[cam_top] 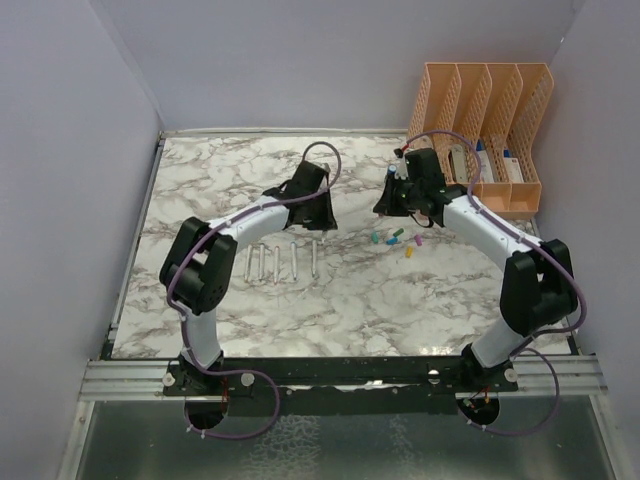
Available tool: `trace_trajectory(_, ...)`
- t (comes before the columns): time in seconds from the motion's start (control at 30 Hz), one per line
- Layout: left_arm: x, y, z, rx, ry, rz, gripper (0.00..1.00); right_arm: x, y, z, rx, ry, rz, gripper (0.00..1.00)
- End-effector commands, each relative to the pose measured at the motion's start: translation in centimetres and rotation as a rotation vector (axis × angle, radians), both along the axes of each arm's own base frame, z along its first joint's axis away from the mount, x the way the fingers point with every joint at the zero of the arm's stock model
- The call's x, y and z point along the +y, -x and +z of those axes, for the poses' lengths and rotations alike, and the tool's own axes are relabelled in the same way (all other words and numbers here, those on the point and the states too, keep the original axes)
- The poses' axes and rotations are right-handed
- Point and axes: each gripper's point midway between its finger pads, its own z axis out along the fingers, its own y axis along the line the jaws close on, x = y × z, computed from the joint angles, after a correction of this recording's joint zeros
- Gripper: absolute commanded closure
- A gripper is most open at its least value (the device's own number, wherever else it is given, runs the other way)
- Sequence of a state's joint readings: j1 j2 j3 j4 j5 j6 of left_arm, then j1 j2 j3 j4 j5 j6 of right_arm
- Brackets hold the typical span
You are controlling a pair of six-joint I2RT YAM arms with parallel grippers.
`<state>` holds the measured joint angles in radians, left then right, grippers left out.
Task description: Open the pen caps
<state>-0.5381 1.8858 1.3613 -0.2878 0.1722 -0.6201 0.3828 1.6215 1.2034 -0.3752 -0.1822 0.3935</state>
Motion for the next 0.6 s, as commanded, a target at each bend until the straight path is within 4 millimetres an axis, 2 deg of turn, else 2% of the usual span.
trace_trajectory(0.0,0.7,2.6,0.4,-0.005,-0.055,-0.038,1.00,-1.1,-0.6,-1.1,0.004,0.094,-0.010,0.99)
trace_trajectory(0.3,1.3,5.3,-2.1,0.048,-0.124,-0.033,1.00,-0.9,-0.1,-1.9,0.024,0.083,-0.002,0.99)
trace_trajectory(0.57,1.4,6.0,-3.6,0.061,-0.155,-0.012,1.00,-0.7,0.1,-2.5,0.034,0.078,0.015,0.99)
